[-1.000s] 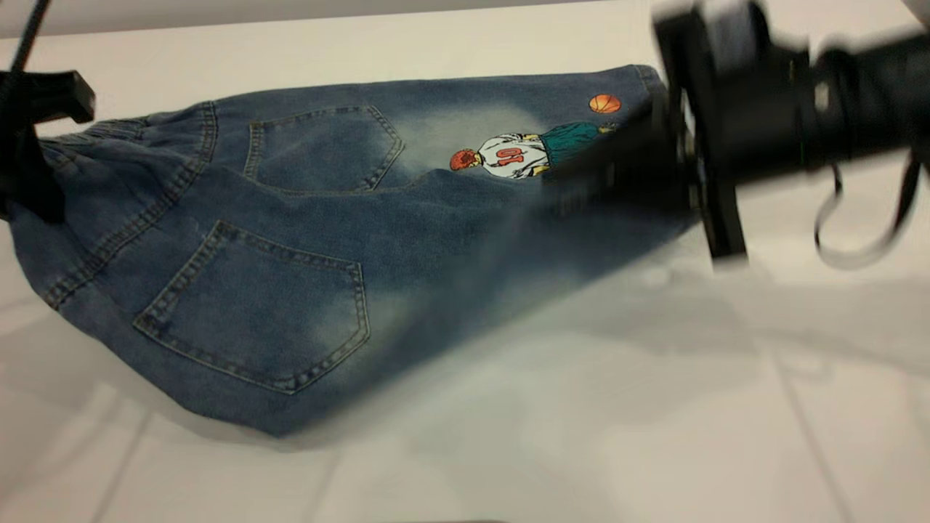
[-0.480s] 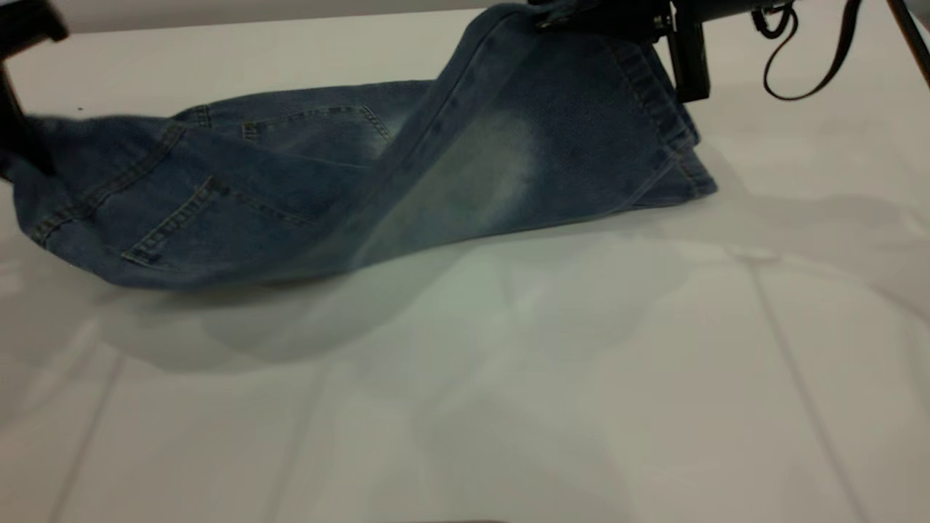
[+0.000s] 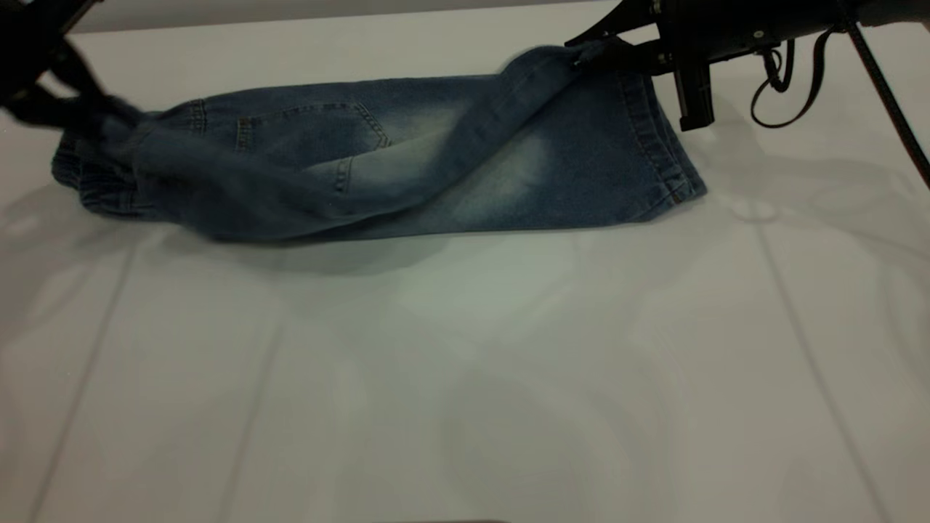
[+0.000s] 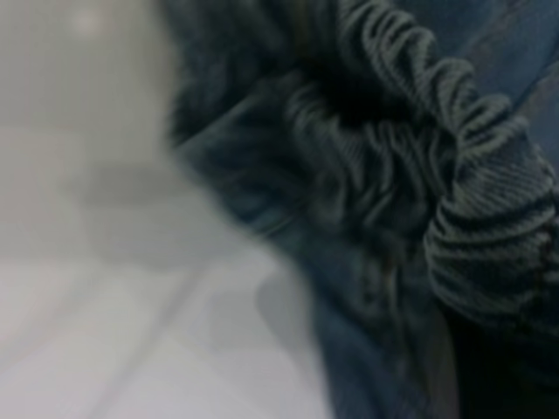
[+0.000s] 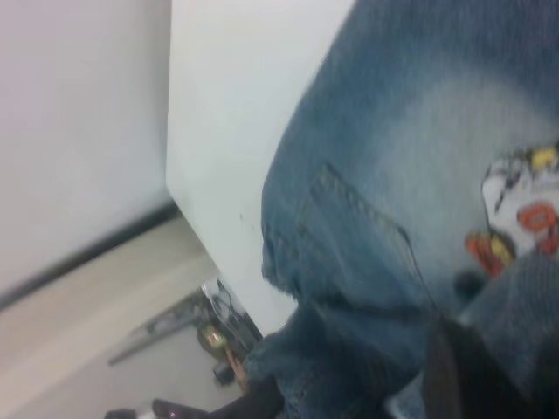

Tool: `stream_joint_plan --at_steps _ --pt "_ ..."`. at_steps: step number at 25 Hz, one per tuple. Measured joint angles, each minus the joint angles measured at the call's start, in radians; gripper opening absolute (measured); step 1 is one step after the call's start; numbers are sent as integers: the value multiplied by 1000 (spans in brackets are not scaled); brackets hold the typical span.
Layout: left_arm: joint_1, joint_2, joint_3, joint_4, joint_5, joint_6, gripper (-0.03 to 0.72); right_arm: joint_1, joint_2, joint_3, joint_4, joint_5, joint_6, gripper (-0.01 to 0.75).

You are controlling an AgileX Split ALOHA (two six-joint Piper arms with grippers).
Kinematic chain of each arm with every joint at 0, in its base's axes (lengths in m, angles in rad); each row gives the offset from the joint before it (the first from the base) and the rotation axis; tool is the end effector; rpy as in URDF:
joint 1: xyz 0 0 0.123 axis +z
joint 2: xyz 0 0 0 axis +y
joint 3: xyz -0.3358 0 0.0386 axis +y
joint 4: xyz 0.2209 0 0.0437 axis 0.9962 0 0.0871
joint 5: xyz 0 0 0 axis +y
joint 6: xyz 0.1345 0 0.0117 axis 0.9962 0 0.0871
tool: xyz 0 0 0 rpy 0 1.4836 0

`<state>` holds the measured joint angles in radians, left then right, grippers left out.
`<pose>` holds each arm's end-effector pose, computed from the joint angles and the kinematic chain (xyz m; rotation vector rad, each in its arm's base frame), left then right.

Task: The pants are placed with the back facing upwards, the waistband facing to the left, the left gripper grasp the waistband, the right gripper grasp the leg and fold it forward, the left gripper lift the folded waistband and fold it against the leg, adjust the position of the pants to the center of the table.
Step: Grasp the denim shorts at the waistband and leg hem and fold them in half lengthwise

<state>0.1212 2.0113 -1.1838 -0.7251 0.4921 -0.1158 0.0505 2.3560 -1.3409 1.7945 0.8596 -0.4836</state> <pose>0.4174 0.0082 0.1617 -1.1066 2.5229 -0.6218 0.4837 0.1243 0.1117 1.1805 2.2823 1.6321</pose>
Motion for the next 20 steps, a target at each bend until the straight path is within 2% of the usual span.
stream_joint_plan --at_steps 7,13,20 --pt "0 142 -130 -213 -15 27 89 -11 19 -55 1 -109 74 38" --pt "1 163 -141 -286 -93 27 90 -14 22 -55 1 -214 160 38" --pt "1 163 -141 -296 -113 65 117 -14 22 -55 4 -247 170 46"
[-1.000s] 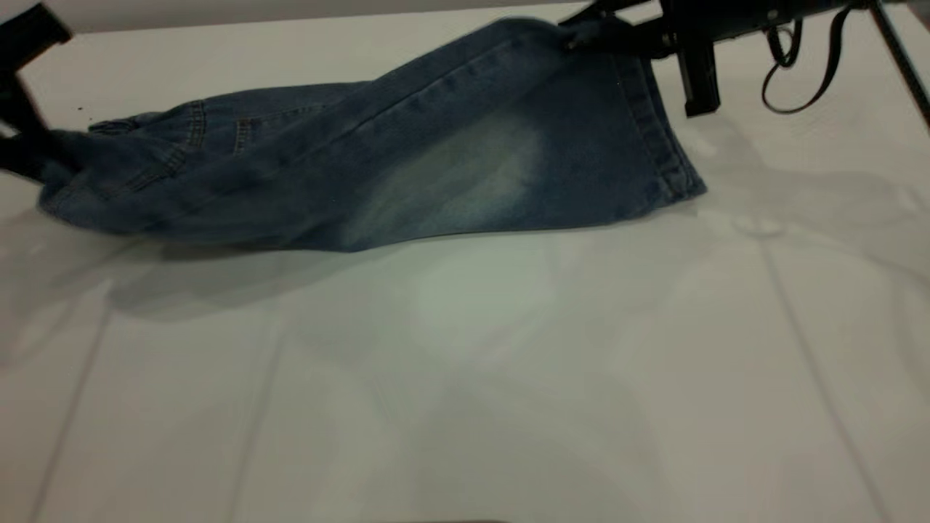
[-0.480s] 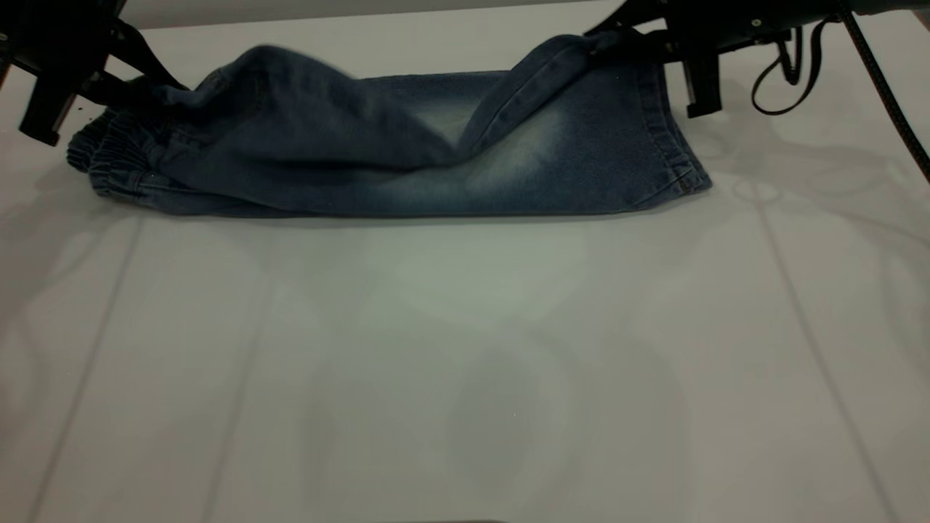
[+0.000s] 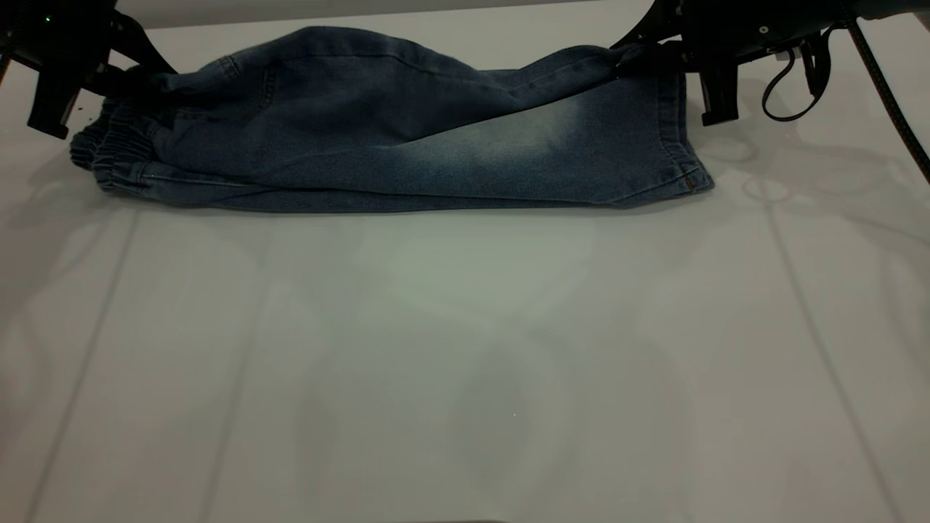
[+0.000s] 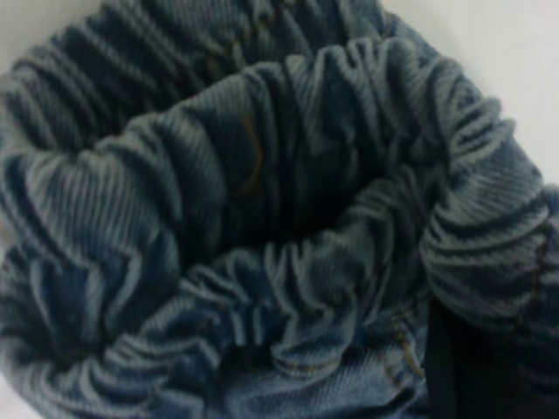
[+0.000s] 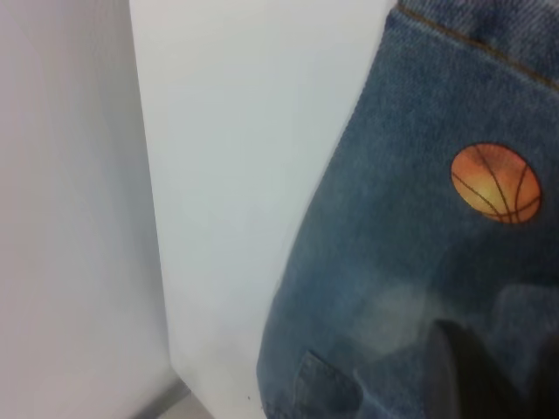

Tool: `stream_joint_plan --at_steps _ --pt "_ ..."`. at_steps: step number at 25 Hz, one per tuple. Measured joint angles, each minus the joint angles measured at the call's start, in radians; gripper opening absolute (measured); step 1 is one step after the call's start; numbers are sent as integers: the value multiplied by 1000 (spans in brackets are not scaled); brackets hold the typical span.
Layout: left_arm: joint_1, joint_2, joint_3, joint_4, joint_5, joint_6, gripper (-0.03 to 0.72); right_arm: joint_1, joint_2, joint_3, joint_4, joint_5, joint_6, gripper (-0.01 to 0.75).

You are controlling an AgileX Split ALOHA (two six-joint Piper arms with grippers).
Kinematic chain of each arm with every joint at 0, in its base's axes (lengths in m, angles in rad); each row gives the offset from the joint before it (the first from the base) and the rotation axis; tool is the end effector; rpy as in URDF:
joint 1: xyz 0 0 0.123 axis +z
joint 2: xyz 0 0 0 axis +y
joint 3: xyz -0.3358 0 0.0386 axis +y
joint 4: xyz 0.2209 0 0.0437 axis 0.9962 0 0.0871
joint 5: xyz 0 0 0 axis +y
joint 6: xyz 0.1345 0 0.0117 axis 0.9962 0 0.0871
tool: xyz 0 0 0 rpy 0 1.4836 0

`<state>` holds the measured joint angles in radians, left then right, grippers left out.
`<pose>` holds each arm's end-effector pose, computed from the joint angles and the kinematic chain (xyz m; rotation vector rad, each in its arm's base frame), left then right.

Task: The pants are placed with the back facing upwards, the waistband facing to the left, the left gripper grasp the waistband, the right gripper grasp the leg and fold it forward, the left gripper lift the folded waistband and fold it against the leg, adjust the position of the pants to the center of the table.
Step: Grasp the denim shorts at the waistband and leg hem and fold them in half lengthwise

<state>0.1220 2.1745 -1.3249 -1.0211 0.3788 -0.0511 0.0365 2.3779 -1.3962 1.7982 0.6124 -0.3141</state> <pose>0.4754 0.0154 0.1350 -1.3372 2.2815 -0.7470 0.5080 0.0943 0.0928 1.5144 2.1523 1.3807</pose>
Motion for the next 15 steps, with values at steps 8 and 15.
stream_joint_plan --at_steps 8,15 --pt "0 0 0 -5 -3 148 405 -3 0 0 0 12 -45 157" --pt "0 -22 0 -7 22 320 576 -5 0 0 1 89 -248 394"
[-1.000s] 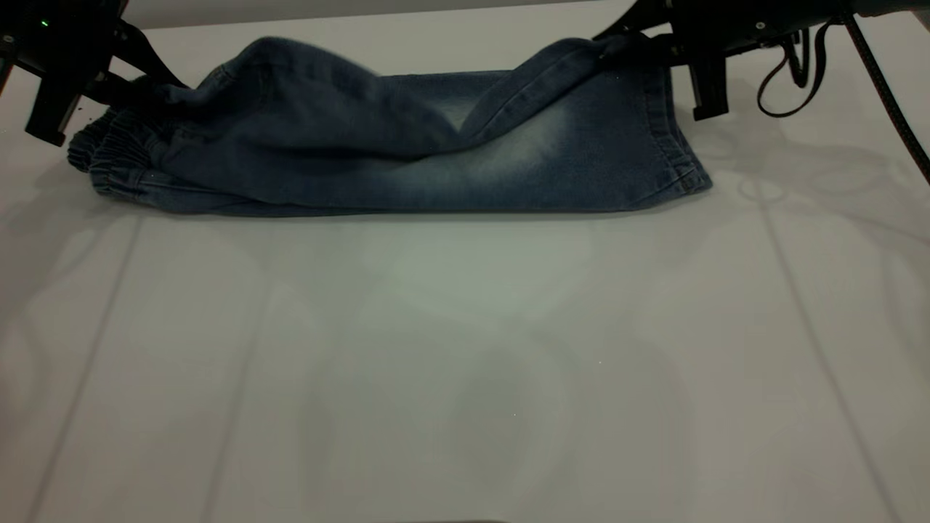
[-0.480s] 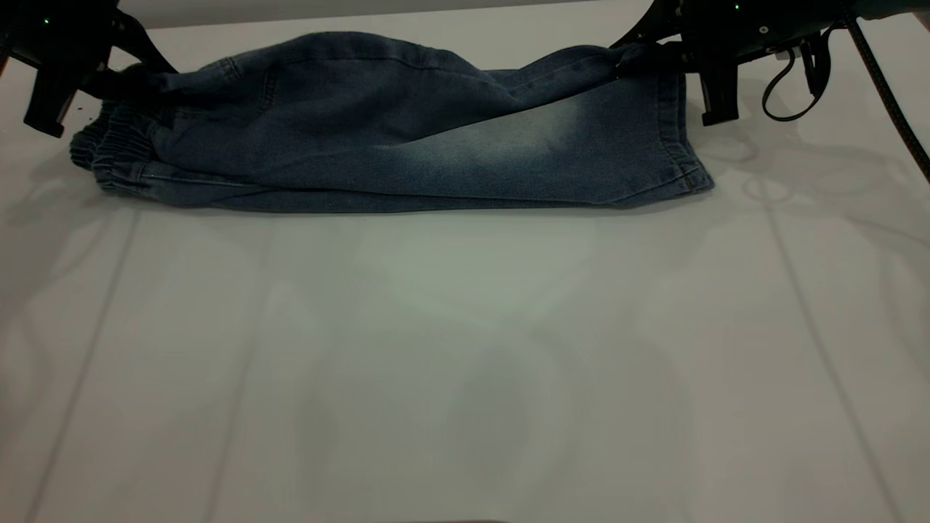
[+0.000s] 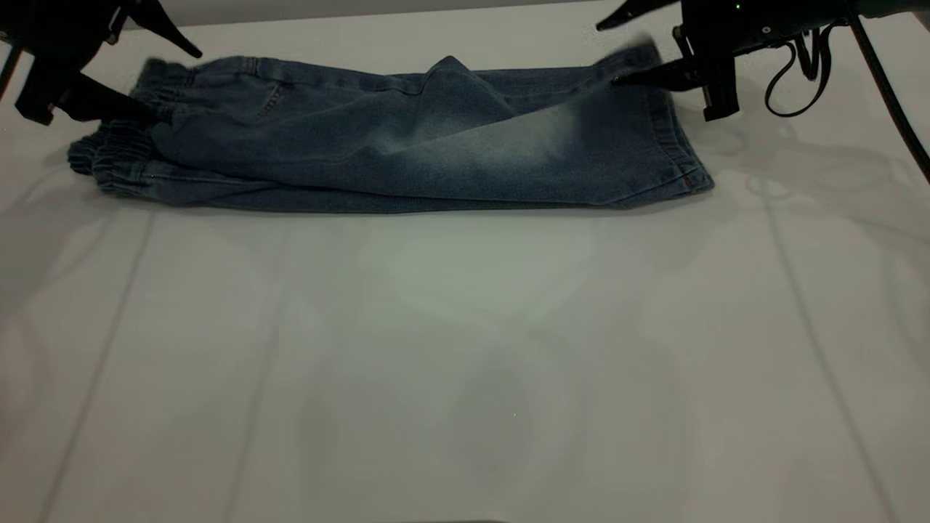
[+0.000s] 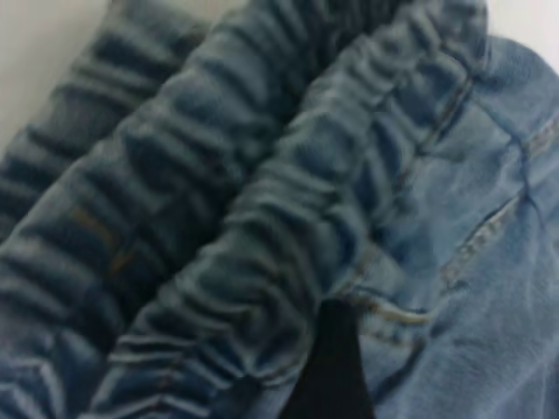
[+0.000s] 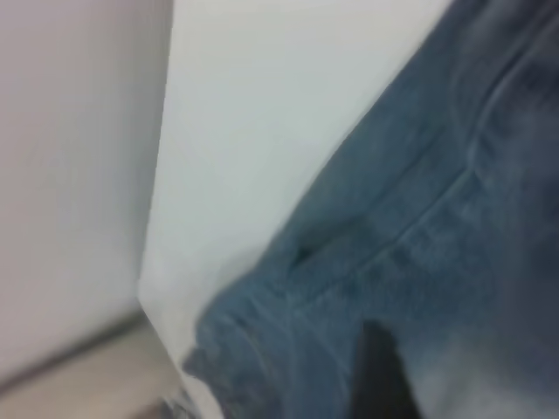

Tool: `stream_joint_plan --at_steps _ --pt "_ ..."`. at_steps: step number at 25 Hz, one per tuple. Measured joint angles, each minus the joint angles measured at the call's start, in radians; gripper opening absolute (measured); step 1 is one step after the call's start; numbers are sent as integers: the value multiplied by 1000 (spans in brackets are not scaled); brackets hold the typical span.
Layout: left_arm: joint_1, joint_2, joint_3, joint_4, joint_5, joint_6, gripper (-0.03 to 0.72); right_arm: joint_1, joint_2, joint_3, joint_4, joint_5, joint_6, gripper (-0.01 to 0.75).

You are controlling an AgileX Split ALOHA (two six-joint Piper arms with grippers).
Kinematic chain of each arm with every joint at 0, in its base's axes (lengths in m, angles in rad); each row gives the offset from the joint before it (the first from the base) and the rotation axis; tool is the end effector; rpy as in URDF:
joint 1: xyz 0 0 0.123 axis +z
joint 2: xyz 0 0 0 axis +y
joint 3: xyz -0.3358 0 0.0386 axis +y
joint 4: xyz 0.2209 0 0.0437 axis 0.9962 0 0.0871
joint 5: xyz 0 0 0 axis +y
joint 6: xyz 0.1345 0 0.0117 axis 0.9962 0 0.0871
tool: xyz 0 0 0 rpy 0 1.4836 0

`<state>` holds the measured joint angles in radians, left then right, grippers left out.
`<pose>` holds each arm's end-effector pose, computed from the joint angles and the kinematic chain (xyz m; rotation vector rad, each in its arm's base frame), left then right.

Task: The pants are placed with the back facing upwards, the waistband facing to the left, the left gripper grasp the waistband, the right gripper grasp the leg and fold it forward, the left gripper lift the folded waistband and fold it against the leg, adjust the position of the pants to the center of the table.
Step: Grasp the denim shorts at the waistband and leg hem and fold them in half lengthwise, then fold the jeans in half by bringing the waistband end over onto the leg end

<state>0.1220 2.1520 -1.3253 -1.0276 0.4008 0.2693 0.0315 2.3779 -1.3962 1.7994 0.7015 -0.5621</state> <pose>0.4738 0.0126 0.1457 -0.9247 2.4059 -0.6643 0.5053 0.1009 0.0999 1.1559 2.2504 1.4075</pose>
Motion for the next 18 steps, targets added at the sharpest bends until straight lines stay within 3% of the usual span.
stream_joint_plan --at_steps 3,7,12,18 --pt "0 -26 0 16 26 62 582 -4 0 0 0 58 -117 493" --pt "0 -70 0 137 94 82 583 -11 -6 0 -1 213 -251 563" --pt "0 -95 -2 320 182 41 583 -11 -7 0 -8 366 -324 573" --pt "57 -91 -3 503 232 -131 583 -11 -7 0 -28 395 -335 573"
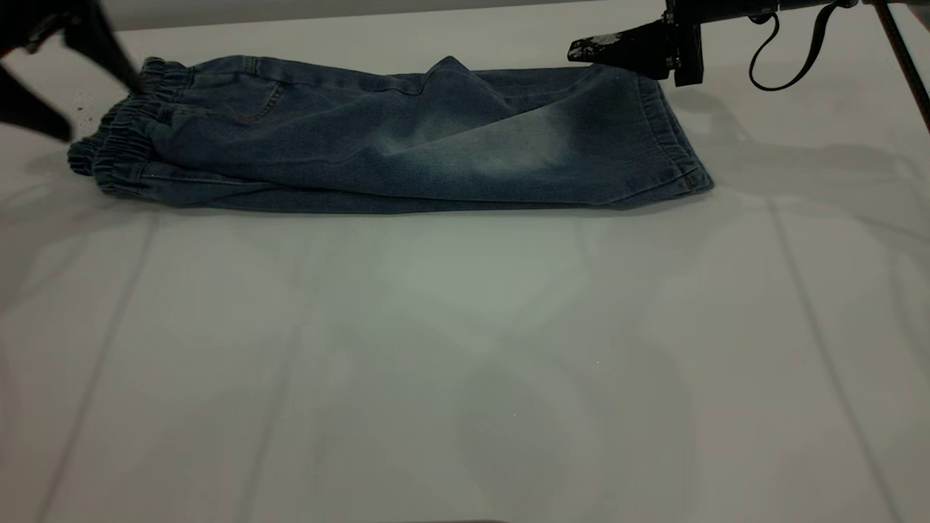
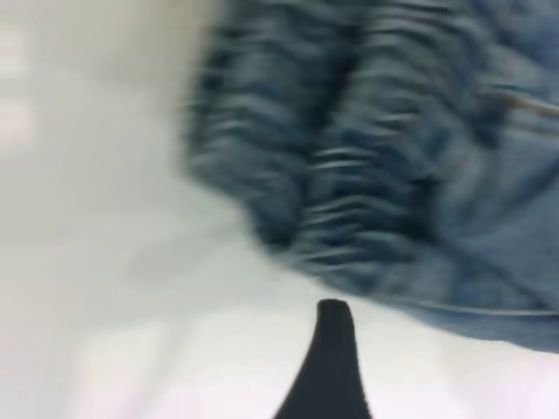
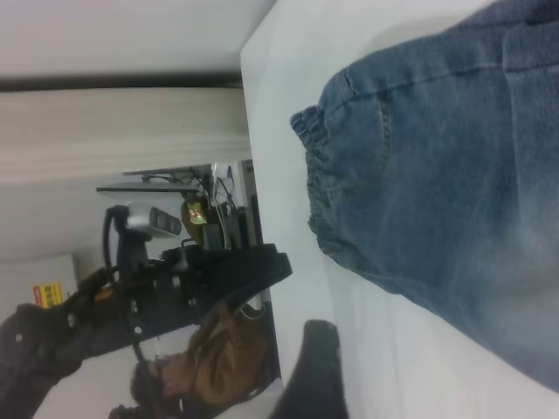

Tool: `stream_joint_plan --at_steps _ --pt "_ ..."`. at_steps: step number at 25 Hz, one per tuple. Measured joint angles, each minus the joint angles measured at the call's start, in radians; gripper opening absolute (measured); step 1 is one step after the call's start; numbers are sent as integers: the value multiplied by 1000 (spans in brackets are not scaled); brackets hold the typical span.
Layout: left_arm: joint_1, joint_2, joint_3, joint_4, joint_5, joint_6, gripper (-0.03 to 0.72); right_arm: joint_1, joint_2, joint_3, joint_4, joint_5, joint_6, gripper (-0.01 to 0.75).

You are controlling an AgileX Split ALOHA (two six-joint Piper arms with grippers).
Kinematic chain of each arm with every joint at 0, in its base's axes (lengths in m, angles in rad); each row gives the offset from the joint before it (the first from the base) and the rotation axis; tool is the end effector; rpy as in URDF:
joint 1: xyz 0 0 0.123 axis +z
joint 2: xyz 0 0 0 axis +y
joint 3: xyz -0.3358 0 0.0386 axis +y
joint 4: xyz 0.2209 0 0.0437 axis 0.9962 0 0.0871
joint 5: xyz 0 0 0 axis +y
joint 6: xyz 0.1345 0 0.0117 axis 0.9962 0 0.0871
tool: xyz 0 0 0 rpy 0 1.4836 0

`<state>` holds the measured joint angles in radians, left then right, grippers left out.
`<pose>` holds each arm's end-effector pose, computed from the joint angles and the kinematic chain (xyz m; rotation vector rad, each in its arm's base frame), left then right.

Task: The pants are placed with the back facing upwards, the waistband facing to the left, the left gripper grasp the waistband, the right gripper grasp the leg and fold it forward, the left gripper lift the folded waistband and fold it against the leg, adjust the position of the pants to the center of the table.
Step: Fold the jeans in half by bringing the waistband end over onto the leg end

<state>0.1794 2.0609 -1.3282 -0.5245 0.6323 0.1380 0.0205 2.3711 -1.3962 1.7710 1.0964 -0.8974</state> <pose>0.4312 0.0376 0.1651 -0.5810 2.7063 -0.4481 0.4829 0.1277 0.1382 0.4703 2.2311 1.7349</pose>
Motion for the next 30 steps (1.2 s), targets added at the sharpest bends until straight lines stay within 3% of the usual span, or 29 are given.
stream_joint_plan --at_steps 5,10,19,30 --pt "66 65 -4 -38 25 -17 583 0 0 0 -1 1 -4 573" --pt "58 115 -4 -154 24 52 583 0 0 0 -2 2 -4 574" --pt "53 145 -5 -162 7 31 584 1 0 0 -2 5 -4 574" --pt "25 185 -5 -241 -103 51 584 1 0 0 -2 7 -6 574"
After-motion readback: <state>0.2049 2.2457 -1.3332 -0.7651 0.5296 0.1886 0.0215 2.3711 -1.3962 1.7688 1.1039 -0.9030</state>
